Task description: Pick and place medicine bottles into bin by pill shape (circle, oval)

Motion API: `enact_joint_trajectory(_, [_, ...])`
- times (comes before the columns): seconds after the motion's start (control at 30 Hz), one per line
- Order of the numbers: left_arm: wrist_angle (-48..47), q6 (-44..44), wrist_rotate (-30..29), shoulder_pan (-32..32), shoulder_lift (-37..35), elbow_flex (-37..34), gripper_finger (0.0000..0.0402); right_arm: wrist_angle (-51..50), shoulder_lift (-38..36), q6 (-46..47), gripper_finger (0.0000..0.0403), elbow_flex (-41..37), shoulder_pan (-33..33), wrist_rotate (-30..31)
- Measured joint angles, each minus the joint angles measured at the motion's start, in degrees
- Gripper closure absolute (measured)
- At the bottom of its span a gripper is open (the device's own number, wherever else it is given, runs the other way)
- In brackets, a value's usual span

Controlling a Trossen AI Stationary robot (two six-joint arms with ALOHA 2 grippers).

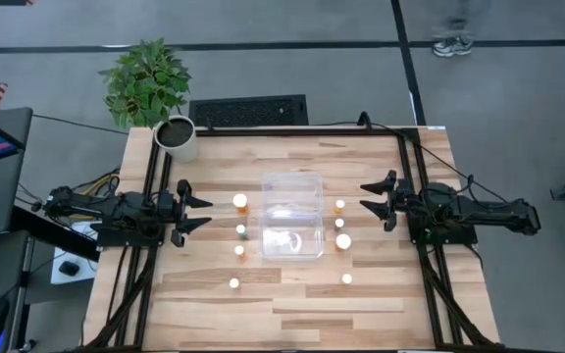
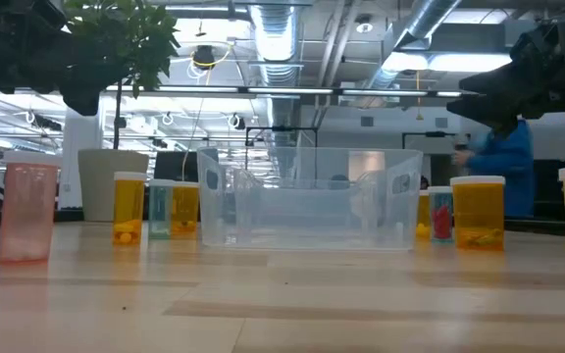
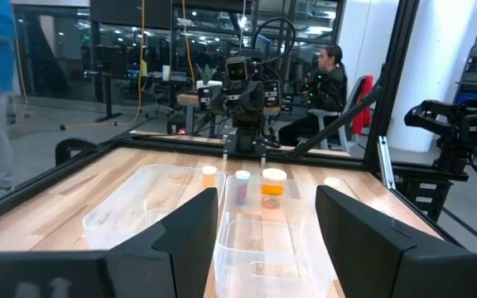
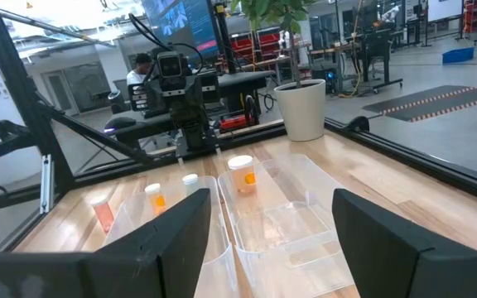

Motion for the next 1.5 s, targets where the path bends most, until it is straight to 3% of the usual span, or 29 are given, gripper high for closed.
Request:
enact_joint_trajectory(0.33, [0.0,3.2,-0.3,0.0,0.0,0.0,0.0203,3.4,0.0,0.0,0.0137,0.0,0.0,0.2])
enact_joint_trajectory(0.93, [0.8,-5.1,-1.7,0.0,0.0,0.0,0.0203,4.2,0.0,0.0,0.0137,0.0,0.0,0.2])
enact_joint_trajectory(1.13, [0.7,-5.3,-5.0,0.0,0.0,0.0,0.0203,4.2,0.0,0.0,0.0137,0.0,0.0,0.2])
enact_joint_trajectory(1.33, [0.5,-5.0,-3.1,0.0,0.0,0.0,0.0203,4.3,0.0,0.1,0.0137,0.0,0.0,0.2])
enact_joint_trajectory(1.5, [1.4,-5.2,-9.0,0.0,0.0,0.0,0.0203,4.3,0.0,3.4,0.0137,0.3,-0.3,0.2])
